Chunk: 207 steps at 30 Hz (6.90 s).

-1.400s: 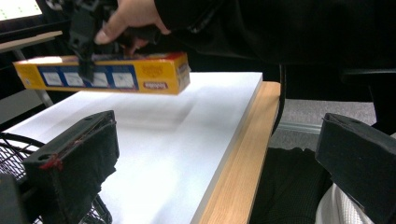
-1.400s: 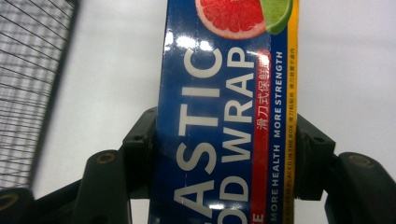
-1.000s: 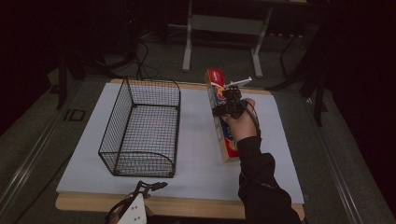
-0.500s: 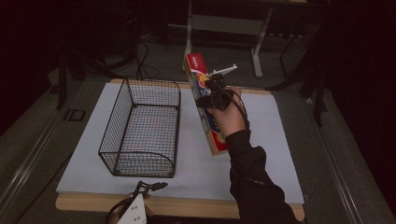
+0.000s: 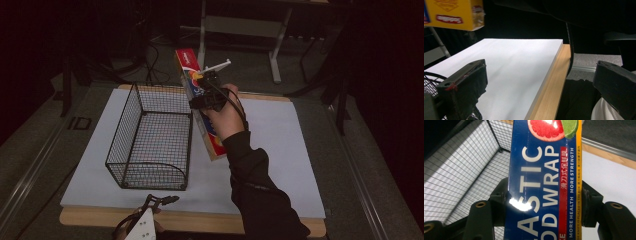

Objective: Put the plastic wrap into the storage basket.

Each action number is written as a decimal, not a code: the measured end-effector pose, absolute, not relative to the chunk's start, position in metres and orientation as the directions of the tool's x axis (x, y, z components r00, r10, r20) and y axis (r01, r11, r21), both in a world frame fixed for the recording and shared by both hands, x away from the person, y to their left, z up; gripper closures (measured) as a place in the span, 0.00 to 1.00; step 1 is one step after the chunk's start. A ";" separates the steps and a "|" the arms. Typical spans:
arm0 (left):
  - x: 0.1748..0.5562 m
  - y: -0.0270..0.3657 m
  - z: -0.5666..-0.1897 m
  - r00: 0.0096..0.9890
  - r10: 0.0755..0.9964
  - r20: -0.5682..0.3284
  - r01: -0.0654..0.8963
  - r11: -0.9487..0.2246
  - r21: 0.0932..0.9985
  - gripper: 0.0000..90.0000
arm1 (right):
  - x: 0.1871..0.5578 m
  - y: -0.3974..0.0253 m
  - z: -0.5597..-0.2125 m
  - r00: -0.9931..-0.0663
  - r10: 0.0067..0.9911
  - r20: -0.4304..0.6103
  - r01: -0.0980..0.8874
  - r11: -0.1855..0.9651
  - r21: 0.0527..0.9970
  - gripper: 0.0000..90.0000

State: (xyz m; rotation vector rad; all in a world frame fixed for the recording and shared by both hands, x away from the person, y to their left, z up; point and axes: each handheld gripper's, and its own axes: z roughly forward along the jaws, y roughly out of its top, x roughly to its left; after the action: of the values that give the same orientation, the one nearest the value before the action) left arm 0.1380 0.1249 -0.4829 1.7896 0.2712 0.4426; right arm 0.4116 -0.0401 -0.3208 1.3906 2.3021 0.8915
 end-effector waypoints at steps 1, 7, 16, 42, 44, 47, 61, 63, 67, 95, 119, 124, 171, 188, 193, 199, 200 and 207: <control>0.138 0.125 -0.483 0.901 0.406 0.154 -0.048 -0.260 0.964 0.00 | 0.412 -0.037 -0.320 -0.490 0.870 0.060 0.678 0.337 0.654 0.44; 0.137 0.126 -0.482 0.901 0.406 0.152 -0.048 -0.255 0.966 0.00 | 0.410 -0.012 -0.317 -0.527 0.848 0.055 0.652 0.362 0.666 0.44; 0.134 0.127 -0.482 0.901 0.407 0.151 -0.046 -0.257 0.965 0.00 | 0.410 0.020 -0.313 -0.573 0.819 0.040 0.610 0.393 0.687 0.44; 0.132 0.130 -0.483 0.899 0.413 0.147 -0.038 -0.261 0.965 0.00 | 0.417 0.089 -0.375 -0.649 0.760 0.038 0.571 0.454 0.684 0.43; 0.132 0.130 -0.483 0.899 0.413 0.146 -0.038 -0.259 0.965 0.00 | 0.416 0.092 -0.380 -0.659 0.751 0.031 0.566 0.468 0.679 0.43; 0.131 0.130 -0.483 0.899 0.413 0.147 -0.039 -0.258 0.965 0.00 | 0.414 0.094 -0.388 -0.663 0.748 0.032 0.569 0.476 0.671 0.43; 0.130 0.129 -0.483 0.898 0.412 0.157 -0.047 -0.265 0.963 0.00 | 0.409 0.090 -0.406 -0.659 0.751 0.042 0.586 0.478 0.655 0.43; 0.130 0.128 -0.483 0.898 0.411 0.160 -0.047 -0.271 0.961 0.00 | 0.408 0.089 -0.410 -0.658 0.752 0.036 0.588 0.484 0.648 0.43; 0.130 0.128 -0.483 0.898 0.409 0.162 -0.049 -0.273 0.961 0.00 | 0.408 0.088 -0.418 -0.660 0.751 0.030 0.596 0.498 0.630 0.43; 0.132 0.126 -0.485 0.901 0.403 0.159 -0.042 -0.283 0.958 0.00 | 0.415 0.068 -0.437 -0.646 0.758 0.092 0.645 0.477 0.597 0.36; 0.135 0.122 -0.488 0.907 0.393 0.149 -0.027 -0.301 0.953 0.00 | 0.401 -0.021 -0.391 -0.719 0.691 0.079 0.530 0.471 0.705 0.15; 0.136 0.122 -0.488 0.907 0.394 0.148 -0.024 -0.301 0.953 0.00 | 0.397 -0.047 -0.392 -0.713 0.700 0.048 0.521 0.483 0.704 0.16; 0.137 0.118 -0.491 0.912 0.379 0.157 -0.023 -0.335 0.942 0.00 | 0.328 -0.193 -0.473 -0.723 0.691 0.006 0.502 0.520 0.691 0.15; 0.137 0.116 -0.492 0.917 0.369 0.152 -0.018 -0.342 0.940 0.00 | 0.308 -0.218 -0.493 -0.701 0.713 -0.005 0.512 0.509 0.692 0.15; 0.137 0.116 -0.492 0.918 0.367 0.153 -0.018 -0.346 0.938 0.00 | 0.305 -0.221 -0.494 -0.701 0.713 -0.012 0.505 0.509 0.697 0.15; 0.136 0.116 -0.492 0.920 0.360 0.152 -0.019 -0.348 0.937 0.00 | 0.303 -0.225 -0.502 -0.693 0.721 -0.008 0.513 0.501 0.697 0.15; 0.136 0.116 -0.492 0.921 0.359 0.152 -0.019 -0.349 0.937 0.00 | 0.303 -0.225 -0.503 -0.690 0.724 -0.011 0.514 0.501 0.696 0.15; 0.134 0.115 -0.492 0.925 0.347 0.157 -0.025 -0.355 0.935 0.00 | 0.304 -0.228 -0.508 -0.676 0.736 -0.018 0.513 0.488 0.706 0.15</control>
State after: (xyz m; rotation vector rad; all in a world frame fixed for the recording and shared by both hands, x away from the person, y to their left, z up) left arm 0.1344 0.1150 -0.4916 1.9003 0.2352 0.3924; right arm 0.3043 -0.2276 -0.5082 1.0520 2.4192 0.9896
